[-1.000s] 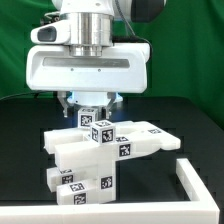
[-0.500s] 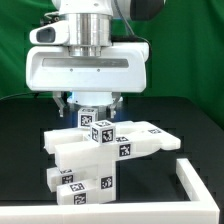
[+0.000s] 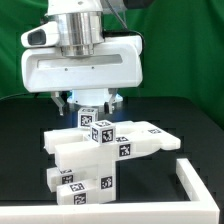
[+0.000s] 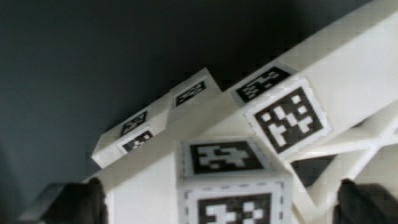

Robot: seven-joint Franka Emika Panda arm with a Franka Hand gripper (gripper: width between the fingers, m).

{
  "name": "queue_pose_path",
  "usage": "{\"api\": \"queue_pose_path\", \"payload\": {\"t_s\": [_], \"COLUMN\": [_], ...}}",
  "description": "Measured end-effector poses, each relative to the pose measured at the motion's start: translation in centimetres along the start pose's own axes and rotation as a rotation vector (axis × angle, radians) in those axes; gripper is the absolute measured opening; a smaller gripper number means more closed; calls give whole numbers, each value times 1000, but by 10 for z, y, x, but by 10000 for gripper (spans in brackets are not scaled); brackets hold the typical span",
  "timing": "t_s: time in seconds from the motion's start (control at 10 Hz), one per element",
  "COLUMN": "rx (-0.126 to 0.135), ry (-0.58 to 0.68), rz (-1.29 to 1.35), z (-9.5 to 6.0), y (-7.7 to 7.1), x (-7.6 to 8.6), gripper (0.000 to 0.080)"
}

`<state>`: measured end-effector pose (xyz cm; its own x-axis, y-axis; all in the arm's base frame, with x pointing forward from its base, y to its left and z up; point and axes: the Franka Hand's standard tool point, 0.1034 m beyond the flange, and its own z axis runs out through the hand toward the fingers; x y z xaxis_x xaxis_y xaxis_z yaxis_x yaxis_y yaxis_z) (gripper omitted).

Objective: Assemble chair

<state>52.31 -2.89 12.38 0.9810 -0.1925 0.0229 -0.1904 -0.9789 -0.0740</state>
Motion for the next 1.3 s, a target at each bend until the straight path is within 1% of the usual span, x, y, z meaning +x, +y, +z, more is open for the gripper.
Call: {"api": "queue_pose_path", "payload": {"t_s": [0.1,0.2,0.5,0.6,0.7,0.9,1.0,1.1,1.2,1.3], "rx": [0,0,-2,-8,-5,21,47,81,91,90], "ry": [0,0,5,34,41,45,39,30,28,29], "rz": [0,0,44,111,237,608,755,902,924,907], "z": [0,0,0,0,0,1,1,1,1,1], "y": [0,0,1,5,5,2,1,0,0,0], "x": [0,0,1,3,4,5,5,6,6,6], "gripper": [441,292,282,282,282,282,282,284,284,284]}}
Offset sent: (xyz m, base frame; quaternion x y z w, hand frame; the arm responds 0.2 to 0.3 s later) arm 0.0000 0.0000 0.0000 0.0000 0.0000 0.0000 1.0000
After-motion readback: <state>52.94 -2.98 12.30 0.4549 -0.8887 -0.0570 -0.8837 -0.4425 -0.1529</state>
